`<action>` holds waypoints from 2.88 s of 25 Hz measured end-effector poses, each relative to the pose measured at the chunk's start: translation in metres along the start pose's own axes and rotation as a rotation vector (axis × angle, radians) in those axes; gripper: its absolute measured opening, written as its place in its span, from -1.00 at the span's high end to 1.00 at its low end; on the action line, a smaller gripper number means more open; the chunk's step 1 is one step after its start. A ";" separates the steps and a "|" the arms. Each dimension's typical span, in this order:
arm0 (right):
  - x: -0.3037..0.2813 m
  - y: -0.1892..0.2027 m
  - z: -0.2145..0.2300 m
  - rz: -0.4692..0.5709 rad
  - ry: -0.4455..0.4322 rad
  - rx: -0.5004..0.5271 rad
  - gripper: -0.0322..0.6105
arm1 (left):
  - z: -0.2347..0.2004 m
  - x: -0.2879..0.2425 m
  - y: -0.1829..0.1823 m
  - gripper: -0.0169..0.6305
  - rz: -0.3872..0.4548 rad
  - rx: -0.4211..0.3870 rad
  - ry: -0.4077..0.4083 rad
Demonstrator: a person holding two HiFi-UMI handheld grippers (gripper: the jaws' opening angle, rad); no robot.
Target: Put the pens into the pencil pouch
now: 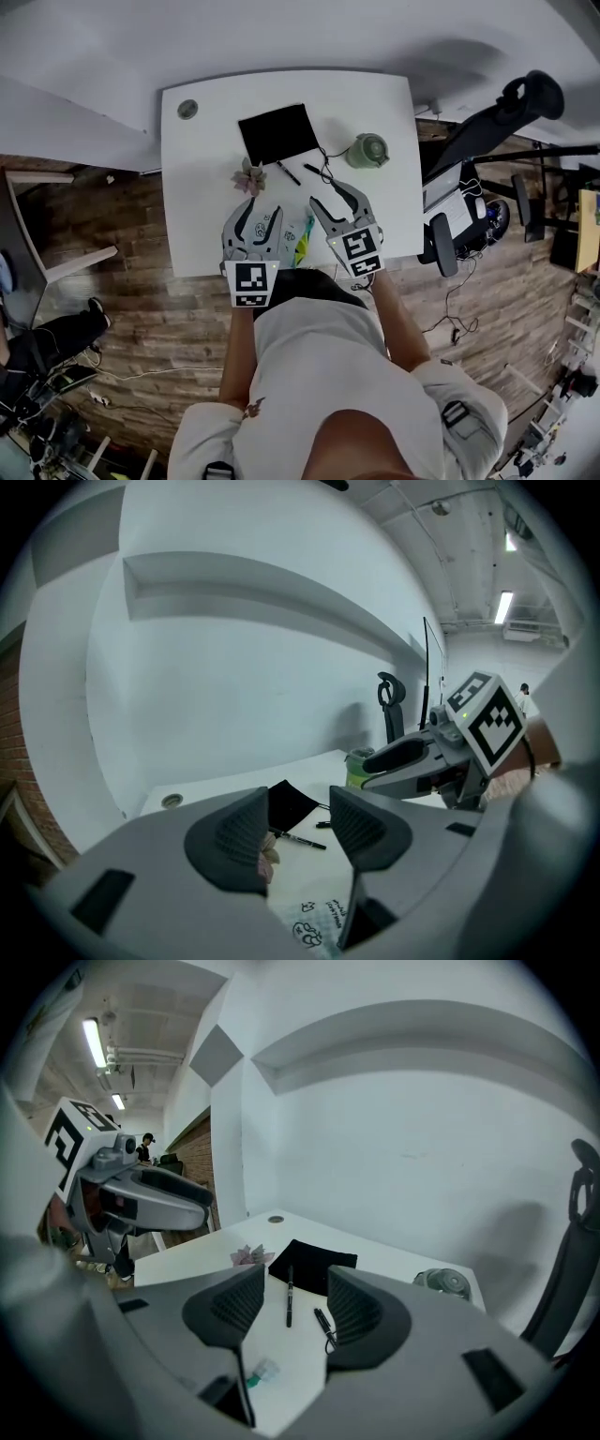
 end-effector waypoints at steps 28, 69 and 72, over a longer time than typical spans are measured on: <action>-0.125 0.099 -0.013 -0.376 -0.128 -0.006 0.47 | -0.024 -0.061 0.034 0.38 -0.101 0.028 0.144; -0.111 0.101 -0.012 -0.426 -0.088 0.076 0.78 | -0.018 -0.056 0.032 0.40 -0.076 0.030 0.212; -0.098 0.096 -0.011 -0.406 -0.079 0.081 0.78 | -0.012 -0.050 0.032 0.42 -0.081 0.022 0.213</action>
Point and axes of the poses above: the fingertips, and each gripper's own axes: x backward along the fingers, z to its right, y out of its underside, the point moved 1 cm from there along x, backward along the fingers, and after that the axes turned 3 degrees about z, right-handed, at the moved point
